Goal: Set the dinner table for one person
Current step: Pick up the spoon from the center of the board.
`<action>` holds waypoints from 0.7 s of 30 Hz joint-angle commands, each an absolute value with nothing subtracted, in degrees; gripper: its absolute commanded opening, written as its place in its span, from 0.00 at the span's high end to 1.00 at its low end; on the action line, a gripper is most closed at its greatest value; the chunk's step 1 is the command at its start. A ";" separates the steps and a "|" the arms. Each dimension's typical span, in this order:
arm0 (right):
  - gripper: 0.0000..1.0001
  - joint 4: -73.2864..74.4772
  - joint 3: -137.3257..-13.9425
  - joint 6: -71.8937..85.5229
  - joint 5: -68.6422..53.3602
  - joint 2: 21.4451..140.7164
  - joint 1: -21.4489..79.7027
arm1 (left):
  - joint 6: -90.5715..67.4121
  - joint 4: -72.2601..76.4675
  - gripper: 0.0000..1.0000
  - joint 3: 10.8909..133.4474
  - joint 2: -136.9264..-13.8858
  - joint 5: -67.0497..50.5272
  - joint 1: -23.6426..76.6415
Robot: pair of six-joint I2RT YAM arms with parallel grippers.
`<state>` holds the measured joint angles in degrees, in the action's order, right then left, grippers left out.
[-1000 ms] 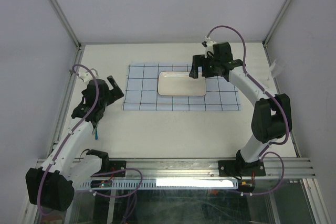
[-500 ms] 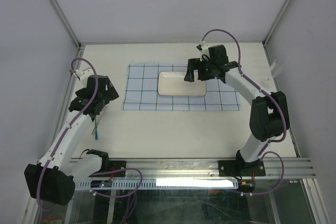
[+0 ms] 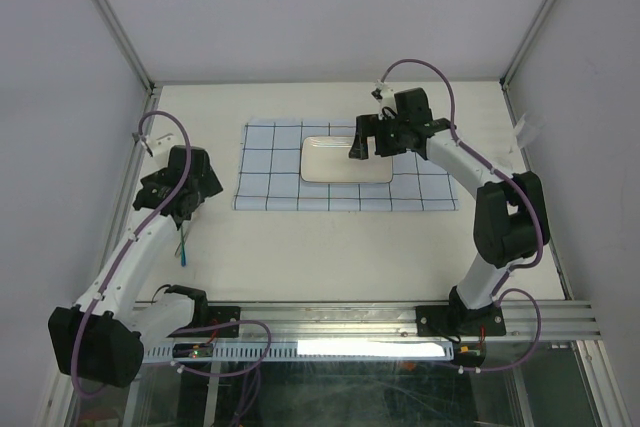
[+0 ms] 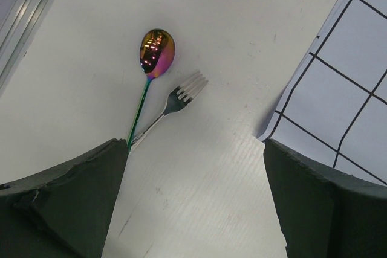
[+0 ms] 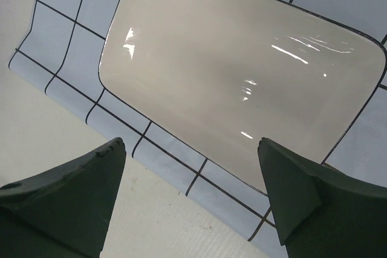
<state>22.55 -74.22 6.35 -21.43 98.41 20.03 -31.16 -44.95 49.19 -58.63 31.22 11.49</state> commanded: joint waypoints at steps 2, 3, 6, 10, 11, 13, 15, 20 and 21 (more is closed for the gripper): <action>0.06 20.04 -74.39 6.59 -22.41 95.33 20.13 | -24.52 -41.49 0.01 49.46 -56.57 30.69 10.01; 0.06 20.01 -74.28 6.59 -22.30 95.26 20.13 | -23.35 -41.13 0.01 49.52 -56.52 30.13 8.90; 0.06 19.82 -73.84 6.59 -22.11 95.01 20.13 | -19.96 -39.73 0.01 49.64 -56.60 24.22 4.48; 0.06 19.94 -73.61 6.55 -21.93 94.94 20.13 | -16.77 -38.67 0.01 49.88 -57.93 19.06 -0.28; 0.06 19.87 -73.50 6.51 -21.80 94.86 20.13 | -15.81 -38.55 0.01 49.88 -58.65 17.28 -1.21; 0.06 19.82 -73.39 6.50 -21.62 94.91 20.13 | -14.23 -38.06 0.01 49.66 -60.28 14.39 -3.29; 0.06 19.72 -73.46 6.66 -21.71 95.16 20.13 | -13.08 -37.33 0.01 49.12 -62.53 12.16 -5.15; 0.06 19.99 -73.45 6.51 -21.28 95.45 20.13 | -11.15 -37.00 0.01 50.38 -65.79 8.55 -7.11; 0.06 19.98 -73.37 6.46 -21.34 95.38 20.13 | -10.79 -36.88 0.01 50.75 -66.47 9.12 -7.15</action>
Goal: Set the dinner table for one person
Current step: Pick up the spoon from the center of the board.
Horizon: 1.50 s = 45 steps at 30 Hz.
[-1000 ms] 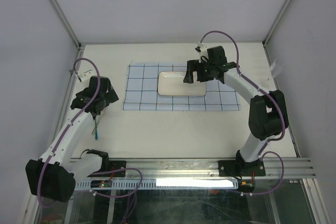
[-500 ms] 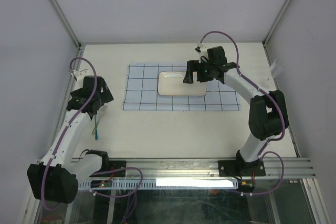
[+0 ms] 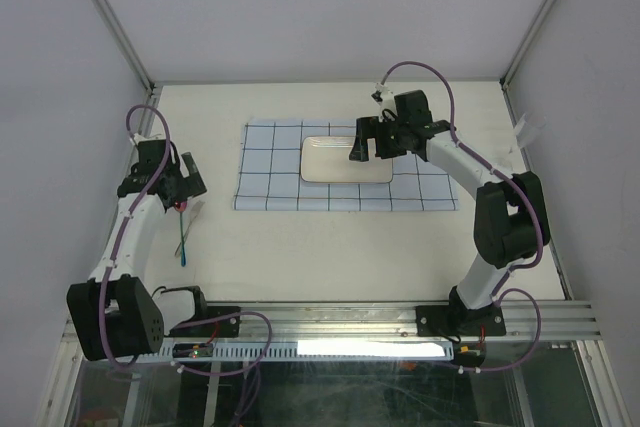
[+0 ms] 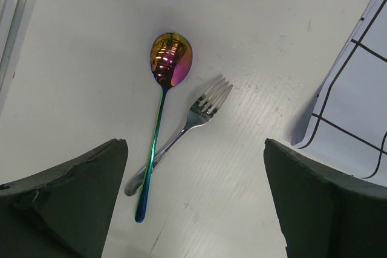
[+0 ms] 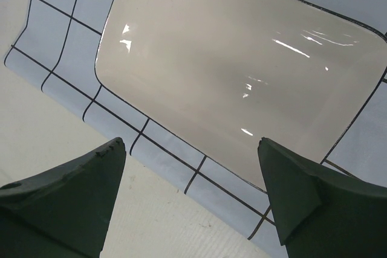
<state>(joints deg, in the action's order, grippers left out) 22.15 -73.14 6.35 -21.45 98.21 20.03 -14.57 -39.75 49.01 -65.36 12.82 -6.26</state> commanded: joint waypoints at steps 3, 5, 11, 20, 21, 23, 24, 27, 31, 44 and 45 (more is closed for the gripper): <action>0.06 19.93 -73.16 6.35 -21.29 95.32 20.13 | -9.97 -36.78 0.01 51.85 -69.89 9.91 -7.21; 0.06 19.92 -73.13 6.25 -21.44 95.40 20.13 | -9.92 -37.05 0.01 52.31 -71.97 11.19 -7.28; 0.06 19.88 -73.09 6.12 -21.60 95.54 20.13 | -9.81 -36.83 0.01 52.83 -74.37 12.60 -7.93; 0.06 19.31 -72.13 6.31 -21.91 95.27 20.13 | -9.38 -36.51 0.06 55.85 -80.90 13.68 -9.23; 0.06 19.26 -71.96 6.33 -22.01 95.27 20.13 | -9.43 -36.97 0.06 56.18 -81.40 14.08 -9.34; 0.05 19.12 -71.76 6.39 -21.99 95.31 20.13 | -9.54 -36.73 0.06 56.25 -83.07 14.49 -9.57; 0.06 18.89 -71.54 6.41 -21.95 95.37 20.13 | -9.50 -36.54 0.06 56.25 -83.61 14.39 -9.72; 0.06 18.64 -71.08 6.57 -22.19 95.53 20.13 | -9.43 -36.06 0.08 56.39 -84.66 13.84 -10.52; 0.06 18.20 -70.76 6.68 -22.41 95.62 20.14 | -9.31 -36.16 0.16 57.25 -86.87 13.34 -11.11; 0.06 17.81 -70.77 6.59 -22.15 96.39 20.13 | -8.66 -37.15 0.22 62.30 -93.55 14.75 -11.44; 0.06 17.84 -70.76 6.53 -22.15 96.41 20.13 | -8.65 -37.23 0.25 62.65 -94.00 14.62 -11.43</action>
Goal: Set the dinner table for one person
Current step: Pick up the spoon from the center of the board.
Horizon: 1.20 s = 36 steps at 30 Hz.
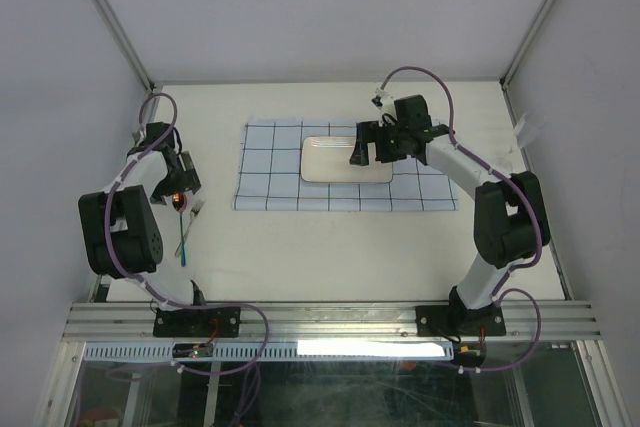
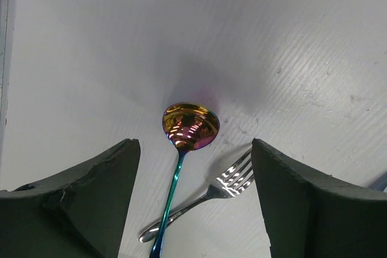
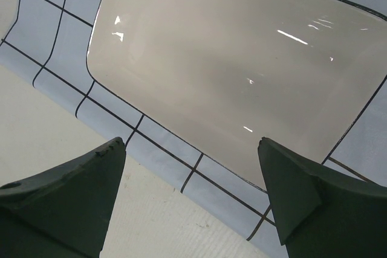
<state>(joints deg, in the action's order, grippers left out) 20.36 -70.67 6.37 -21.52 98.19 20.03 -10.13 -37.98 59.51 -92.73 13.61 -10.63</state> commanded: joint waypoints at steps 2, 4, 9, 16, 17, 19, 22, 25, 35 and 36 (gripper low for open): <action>0.06 17.80 -70.80 6.49 -22.19 96.39 20.13 | -8.68 -37.29 0.27 62.94 -94.63 14.67 -11.45; 0.06 17.82 -70.87 6.42 -22.15 96.42 20.13 | -8.68 -37.35 0.27 62.95 -94.99 14.57 -11.47; 0.06 17.92 -71.00 6.28 -21.91 96.49 20.13 | -8.77 -37.49 0.27 63.04 -95.91 15.03 -11.45; 0.06 18.07 -70.97 6.23 -21.54 97.12 20.13 | -8.85 -38.23 0.33 64.14 -97.55 15.27 -11.50; 0.06 18.17 -70.99 6.16 -21.51 97.12 20.13 | -8.87 -38.23 0.36 64.27 -97.70 15.67 -11.45; 0.06 18.17 -70.95 6.15 -21.53 96.96 20.13 | -8.85 -38.46 0.38 64.54 -98.18 16.14 -11.50; 0.06 18.11 -70.89 6.20 -21.66 96.86 20.13 | -8.92 -38.75 0.40 64.78 -98.79 16.35 -11.44; 0.06 18.13 -70.85 6.24 -21.91 96.86 20.13 | -8.95 -38.89 0.41 65.03 -98.80 16.56 -11.45; 0.06 18.06 -70.45 6.48 -21.88 96.20 20.15 | -8.77 -39.74 0.49 66.97 -101.00 17.05 -11.48; 0.05 18.09 -70.43 6.50 -21.96 96.27 20.13 | -8.67 -39.74 0.50 67.04 -101.17 17.05 -11.51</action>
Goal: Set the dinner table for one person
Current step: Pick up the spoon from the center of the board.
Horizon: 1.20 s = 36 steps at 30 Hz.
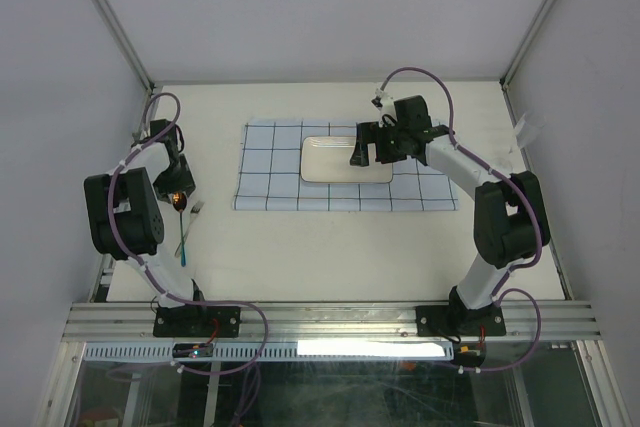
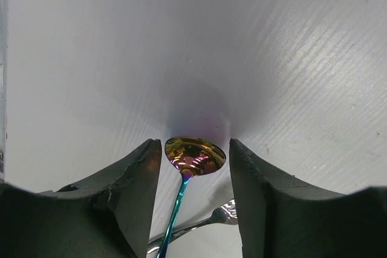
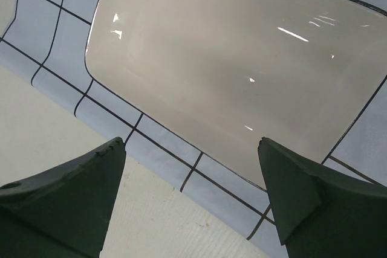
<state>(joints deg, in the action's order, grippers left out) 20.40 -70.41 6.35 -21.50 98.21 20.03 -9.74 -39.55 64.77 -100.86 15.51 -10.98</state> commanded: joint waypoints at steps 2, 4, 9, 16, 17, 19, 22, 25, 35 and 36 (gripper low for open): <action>0.06 18.05 -70.47 6.57 -22.01 96.39 20.13 | -8.68 -39.73 0.52 67.06 -101.45 17.05 -11.46; 0.06 18.01 -70.38 6.64 -22.19 96.42 20.13 | -8.75 -39.88 0.54 67.22 -101.85 17.05 -11.47; 0.06 17.89 -70.19 6.59 -22.21 96.24 20.13 | -8.75 -40.18 0.62 67.49 -102.56 17.44 -11.47; 0.06 17.71 -70.08 6.71 -22.50 96.58 20.15 | -8.75 -40.64 0.78 68.41 -103.21 17.29 -11.48; 0.06 17.73 -70.15 6.76 -22.50 96.51 20.13 | -8.74 -40.69 0.78 68.62 -103.35 17.31 -11.43; 0.06 17.75 -70.16 6.73 -22.46 96.44 20.13 | -8.70 -40.78 0.78 68.72 -103.49 17.10 -11.48; 0.06 17.70 -70.22 6.77 -22.50 96.37 20.13 | -8.78 -40.78 0.79 68.72 -103.76 17.06 -11.44; 0.05 17.74 -70.18 6.77 -22.50 96.33 20.13 | -9.13 -40.76 0.83 68.97 -102.69 17.50 -11.48; 0.06 18.06 -70.25 6.78 -22.35 96.17 20.17 | -9.45 -40.69 0.96 70.40 -101.08 15.85 -11.49; 0.06 18.13 -70.35 6.69 -22.26 96.15 20.18 | -9.52 -40.57 0.96 70.40 -100.50 16.15 -11.46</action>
<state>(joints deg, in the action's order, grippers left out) 20.34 -70.37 6.44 -21.61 98.21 20.03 -9.56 -41.17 68.51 -103.59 16.56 -10.98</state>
